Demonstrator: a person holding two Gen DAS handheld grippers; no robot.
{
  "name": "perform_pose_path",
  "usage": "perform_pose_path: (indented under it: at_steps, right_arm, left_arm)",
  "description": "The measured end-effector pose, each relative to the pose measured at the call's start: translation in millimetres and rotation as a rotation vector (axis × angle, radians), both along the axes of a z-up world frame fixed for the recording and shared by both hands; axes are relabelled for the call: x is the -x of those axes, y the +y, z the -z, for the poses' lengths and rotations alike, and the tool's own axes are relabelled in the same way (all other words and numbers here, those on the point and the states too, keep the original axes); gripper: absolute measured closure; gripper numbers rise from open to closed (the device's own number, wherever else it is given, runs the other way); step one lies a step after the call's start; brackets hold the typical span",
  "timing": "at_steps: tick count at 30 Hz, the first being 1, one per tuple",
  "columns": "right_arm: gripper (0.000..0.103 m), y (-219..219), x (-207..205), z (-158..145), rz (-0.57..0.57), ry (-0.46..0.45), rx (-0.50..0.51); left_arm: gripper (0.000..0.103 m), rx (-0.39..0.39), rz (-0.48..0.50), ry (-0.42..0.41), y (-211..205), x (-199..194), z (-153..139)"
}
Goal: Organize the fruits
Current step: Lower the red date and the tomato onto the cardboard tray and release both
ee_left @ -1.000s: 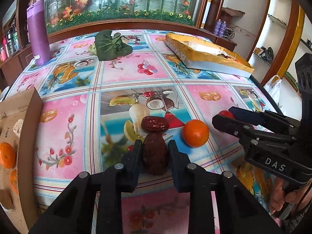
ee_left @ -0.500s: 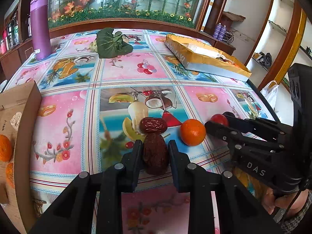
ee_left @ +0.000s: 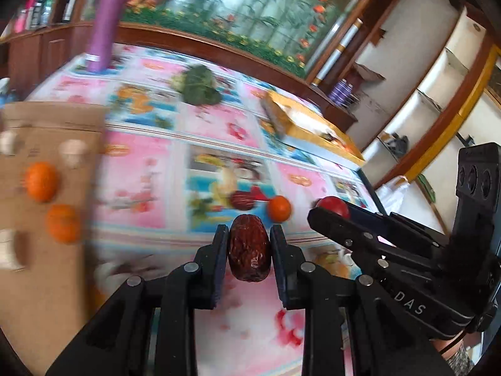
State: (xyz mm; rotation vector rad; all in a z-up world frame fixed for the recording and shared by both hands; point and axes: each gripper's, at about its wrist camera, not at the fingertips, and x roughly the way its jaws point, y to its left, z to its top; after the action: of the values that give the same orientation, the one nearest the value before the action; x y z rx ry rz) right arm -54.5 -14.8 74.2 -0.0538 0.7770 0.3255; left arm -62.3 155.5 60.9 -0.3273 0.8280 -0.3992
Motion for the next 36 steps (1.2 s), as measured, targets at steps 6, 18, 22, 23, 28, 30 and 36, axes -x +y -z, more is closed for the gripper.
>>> perform_pose_path:
  at_steps: [6, 18, 22, 23, 28, 30, 36]
  right_arm:
    - [0.069, 98, 13, -5, -0.229, 0.034, -0.083]
    - [0.069, 226, 12, 51, -0.41, 0.135, 0.035]
    - [0.069, 231, 8, 60, -0.396, 0.126, 0.052]
    - [0.067, 232, 9, 59, -0.398, 0.116, 0.053]
    - [0.039, 226, 18, 43, -0.404, 0.031, 0.039]
    - [0.038, 219, 23, 34, -0.394, 0.005, 0.03]
    - [0.031, 178, 32, 15, -0.32, -0.047, 0.004]
  left_arm:
    - [0.077, -0.214, -0.329, 0.003, 102, 40, -11]
    - [0.077, -0.276, -0.533, 0.147, 175, 42, 26]
    - [0.068, -0.262, -0.529, 0.141, 176, 40, 26]
    - [0.065, -0.26, -0.532, 0.136, 176, 40, 26]
    - [0.054, -0.269, -0.555, 0.101, 174, 48, 13]
    - [0.049, -0.291, -0.555, 0.079, 167, 51, 5]
    - [0.024, -0.393, -0.508, 0.011, 125, 56, -17]
